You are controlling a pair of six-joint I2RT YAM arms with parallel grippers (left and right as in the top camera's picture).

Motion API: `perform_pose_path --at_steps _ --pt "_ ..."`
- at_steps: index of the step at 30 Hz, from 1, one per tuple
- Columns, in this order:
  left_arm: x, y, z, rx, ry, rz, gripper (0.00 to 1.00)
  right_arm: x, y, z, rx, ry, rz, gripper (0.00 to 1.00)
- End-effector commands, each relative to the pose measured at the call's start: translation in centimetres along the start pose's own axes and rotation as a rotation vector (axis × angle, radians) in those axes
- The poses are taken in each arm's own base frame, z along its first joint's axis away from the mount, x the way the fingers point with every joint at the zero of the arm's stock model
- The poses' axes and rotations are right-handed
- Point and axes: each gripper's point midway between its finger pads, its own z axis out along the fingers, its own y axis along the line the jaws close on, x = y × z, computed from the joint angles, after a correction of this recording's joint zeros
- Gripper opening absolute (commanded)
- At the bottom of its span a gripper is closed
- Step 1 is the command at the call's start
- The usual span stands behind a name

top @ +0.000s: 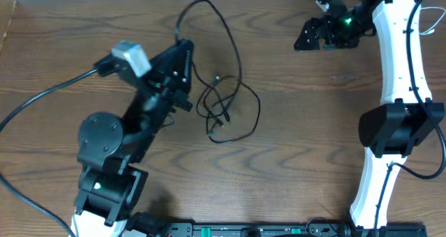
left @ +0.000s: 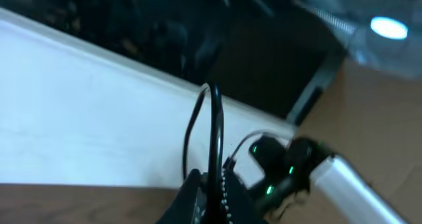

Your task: Untangle cables

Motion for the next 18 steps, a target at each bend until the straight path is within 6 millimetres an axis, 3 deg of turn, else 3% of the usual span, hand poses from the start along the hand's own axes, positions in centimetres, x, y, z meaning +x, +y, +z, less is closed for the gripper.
perform_pose_path --at_steps 1,5,7,12,15,18 --pt "-3.4 -1.0 -1.3 0.005 -0.117 -0.117 0.07 -0.1 2.1 0.9 -0.056 0.011 -0.082 0.99" --pt "-6.5 -3.1 -2.2 0.080 -0.210 -0.157 0.08 -0.2 4.5 1.5 -0.136 0.004 -0.185 0.99" --pt "-8.1 -3.2 -2.8 0.065 -0.268 -0.162 0.07 -0.1 6.3 2.0 -0.184 0.005 -0.241 0.99" --pt "-7.8 -0.6 -3.1 -0.078 -0.286 -0.178 0.07 0.5 9.3 3.6 -0.210 0.043 -0.338 0.99" --pt "-7.0 1.9 -3.3 -0.216 -0.278 -0.122 0.07 1.9 12.3 6.0 -0.253 0.090 -0.538 0.97" --pt "-5.9 2.7 -3.2 -0.256 -0.230 -0.076 0.07 2.4 13.9 7.2 -0.277 0.105 -0.571 0.97"
